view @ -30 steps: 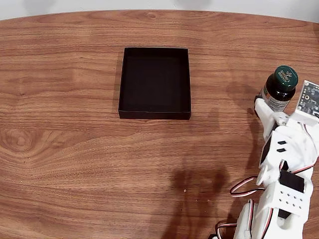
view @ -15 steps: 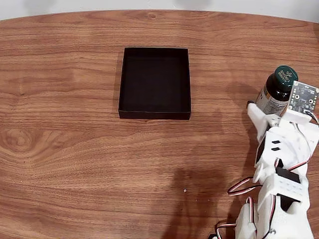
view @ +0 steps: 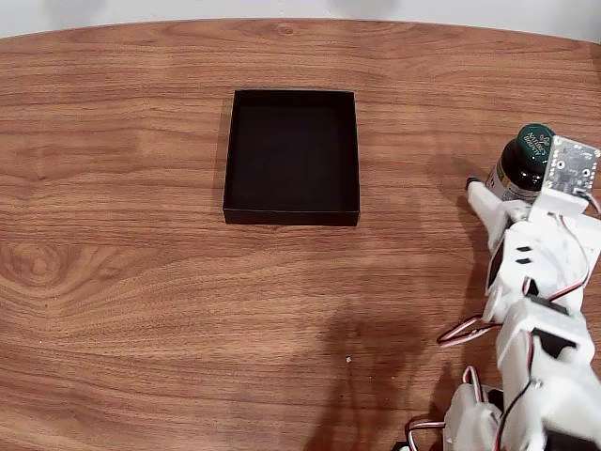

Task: Pick up the pill bottle and place it in the black box.

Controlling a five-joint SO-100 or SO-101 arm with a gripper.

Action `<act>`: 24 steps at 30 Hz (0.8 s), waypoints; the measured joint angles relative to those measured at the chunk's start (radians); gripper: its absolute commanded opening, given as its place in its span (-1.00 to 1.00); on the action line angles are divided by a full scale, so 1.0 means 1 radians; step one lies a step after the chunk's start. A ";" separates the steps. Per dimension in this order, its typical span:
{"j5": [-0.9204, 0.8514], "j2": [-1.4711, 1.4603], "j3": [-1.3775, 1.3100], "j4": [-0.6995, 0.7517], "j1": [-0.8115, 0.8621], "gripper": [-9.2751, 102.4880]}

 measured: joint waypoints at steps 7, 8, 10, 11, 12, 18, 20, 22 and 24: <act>0.000 -0.120 -0.063 -0.043 0.011 -0.18; 0.000 -0.137 -0.072 -0.051 0.011 -0.18; 0.000 -0.172 -0.092 -0.069 0.009 -0.18; 0.000 -0.193 -0.103 -0.080 0.009 -0.18; 0.000 -0.210 -0.114 -0.089 0.009 -0.19; -0.025 -0.307 -0.179 -0.127 0.008 -0.19; -0.034 -0.336 -0.199 -0.146 0.008 -0.19; -0.040 -0.364 -0.213 -0.166 0.005 -0.20; -0.041 -0.390 -0.225 -0.186 -0.009 -0.20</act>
